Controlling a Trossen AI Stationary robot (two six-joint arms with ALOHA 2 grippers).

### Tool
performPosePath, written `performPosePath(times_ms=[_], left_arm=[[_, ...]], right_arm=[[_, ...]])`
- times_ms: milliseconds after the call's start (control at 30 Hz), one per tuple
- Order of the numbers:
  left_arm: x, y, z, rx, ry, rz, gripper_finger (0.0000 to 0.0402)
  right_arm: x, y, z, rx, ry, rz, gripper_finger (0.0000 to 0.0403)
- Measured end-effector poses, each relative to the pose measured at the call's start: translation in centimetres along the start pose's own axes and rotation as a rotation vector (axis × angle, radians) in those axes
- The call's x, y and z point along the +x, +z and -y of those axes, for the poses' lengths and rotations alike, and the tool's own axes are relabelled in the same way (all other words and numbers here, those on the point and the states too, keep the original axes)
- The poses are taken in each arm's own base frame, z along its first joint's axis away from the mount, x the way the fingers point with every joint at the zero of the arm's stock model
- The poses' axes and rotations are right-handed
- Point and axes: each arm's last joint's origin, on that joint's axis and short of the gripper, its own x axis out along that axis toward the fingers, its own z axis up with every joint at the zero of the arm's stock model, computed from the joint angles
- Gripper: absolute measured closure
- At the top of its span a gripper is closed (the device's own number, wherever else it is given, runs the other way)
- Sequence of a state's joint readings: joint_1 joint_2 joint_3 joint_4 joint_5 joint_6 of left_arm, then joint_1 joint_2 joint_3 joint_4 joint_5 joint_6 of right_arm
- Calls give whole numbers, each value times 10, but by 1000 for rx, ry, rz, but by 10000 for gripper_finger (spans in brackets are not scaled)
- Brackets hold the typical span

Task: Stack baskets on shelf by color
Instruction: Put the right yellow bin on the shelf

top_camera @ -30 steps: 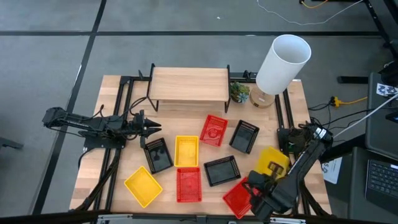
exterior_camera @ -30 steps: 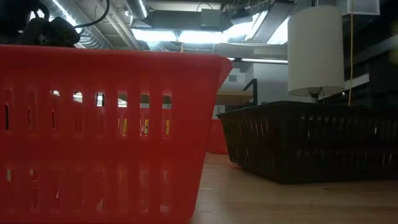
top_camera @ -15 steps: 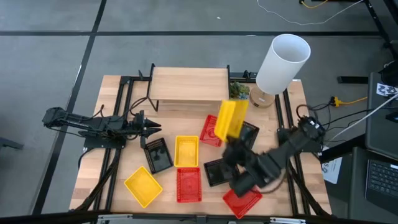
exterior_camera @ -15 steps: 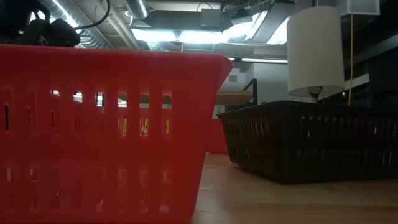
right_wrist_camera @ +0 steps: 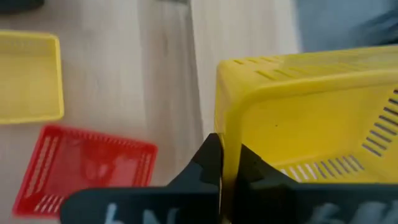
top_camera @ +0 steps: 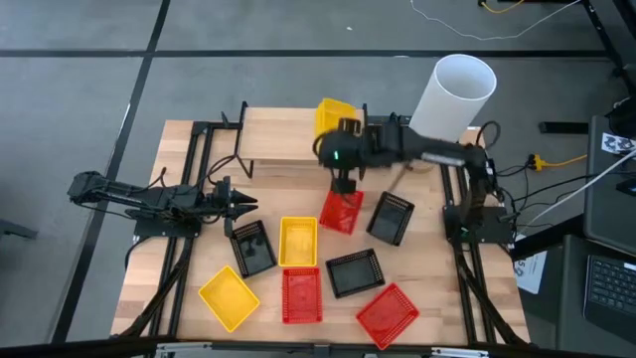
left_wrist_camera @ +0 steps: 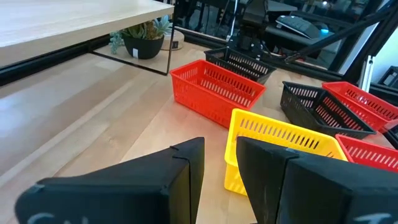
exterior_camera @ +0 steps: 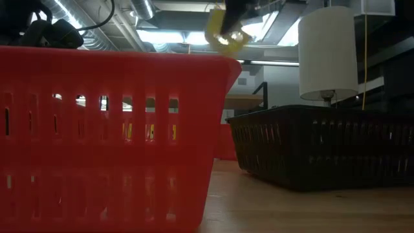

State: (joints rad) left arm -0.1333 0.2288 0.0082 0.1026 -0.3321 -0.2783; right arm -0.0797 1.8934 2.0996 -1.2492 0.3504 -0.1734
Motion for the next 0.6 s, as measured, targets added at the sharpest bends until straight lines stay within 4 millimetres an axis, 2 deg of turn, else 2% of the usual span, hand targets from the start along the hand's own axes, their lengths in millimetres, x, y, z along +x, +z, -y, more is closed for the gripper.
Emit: performPosePath(times_ms=[100, 300, 400, 600], left_arm=[[0, 0, 0, 1, 1, -2, 315], [0, -1, 0, 24, 4, -15, 315], [0, -1, 0, 38, 4, -15, 315], [0, -1, 0, 31, 4, -14, 315]], right_arm=[[27, -18, 18, 48, 96, -124, 403], [61, -41, 27, -3, 159, -242, 403], [69, -46, 27, -1, 160, -267, 403], [71, -43, 33, 0, 93, -235, 403]])
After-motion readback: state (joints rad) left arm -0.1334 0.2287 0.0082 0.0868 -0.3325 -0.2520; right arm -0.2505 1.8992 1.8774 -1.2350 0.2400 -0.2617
